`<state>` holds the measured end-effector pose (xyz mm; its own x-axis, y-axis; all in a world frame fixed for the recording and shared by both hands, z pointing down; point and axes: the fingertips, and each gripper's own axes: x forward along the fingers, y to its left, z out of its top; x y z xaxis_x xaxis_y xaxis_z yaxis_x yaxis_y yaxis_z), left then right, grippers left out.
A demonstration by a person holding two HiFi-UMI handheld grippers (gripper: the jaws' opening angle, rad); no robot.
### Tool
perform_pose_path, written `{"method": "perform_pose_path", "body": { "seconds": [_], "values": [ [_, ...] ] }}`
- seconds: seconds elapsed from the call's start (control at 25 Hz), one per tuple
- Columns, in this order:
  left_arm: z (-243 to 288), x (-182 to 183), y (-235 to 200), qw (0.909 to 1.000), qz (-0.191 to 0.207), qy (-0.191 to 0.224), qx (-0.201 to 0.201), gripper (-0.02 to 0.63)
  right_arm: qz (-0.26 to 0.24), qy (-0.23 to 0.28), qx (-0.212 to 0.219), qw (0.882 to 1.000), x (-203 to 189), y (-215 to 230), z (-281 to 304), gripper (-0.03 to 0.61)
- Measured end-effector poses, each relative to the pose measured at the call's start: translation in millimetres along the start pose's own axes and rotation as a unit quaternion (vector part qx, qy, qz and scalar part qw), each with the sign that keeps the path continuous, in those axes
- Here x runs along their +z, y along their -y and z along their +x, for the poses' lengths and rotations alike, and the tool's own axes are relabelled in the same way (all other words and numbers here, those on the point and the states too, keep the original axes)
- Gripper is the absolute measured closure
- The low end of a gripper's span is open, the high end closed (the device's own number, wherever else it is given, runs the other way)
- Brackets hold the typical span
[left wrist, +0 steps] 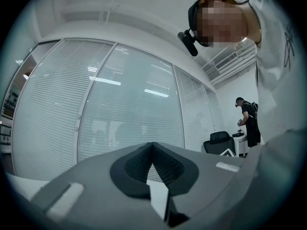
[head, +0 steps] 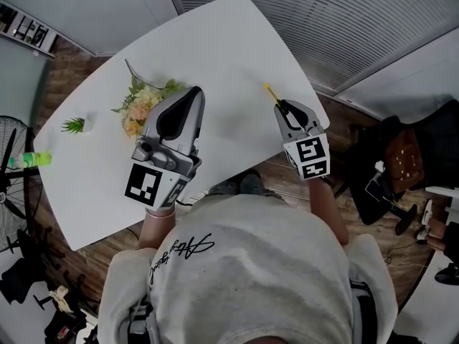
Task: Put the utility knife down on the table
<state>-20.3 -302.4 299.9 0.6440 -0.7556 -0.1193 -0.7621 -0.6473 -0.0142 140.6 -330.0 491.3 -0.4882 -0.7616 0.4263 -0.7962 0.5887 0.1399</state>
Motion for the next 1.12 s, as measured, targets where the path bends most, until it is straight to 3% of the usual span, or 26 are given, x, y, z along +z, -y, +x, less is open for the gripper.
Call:
{"method": "perform_pose_path", "body": {
  "seconds": [1.12],
  "values": [
    [-17,3,-11,0.9998,0.014,-0.007,0.013,0.621,-0.017,-0.090,0.026,0.995,-53,-18,34,0.514]
  ]
}}
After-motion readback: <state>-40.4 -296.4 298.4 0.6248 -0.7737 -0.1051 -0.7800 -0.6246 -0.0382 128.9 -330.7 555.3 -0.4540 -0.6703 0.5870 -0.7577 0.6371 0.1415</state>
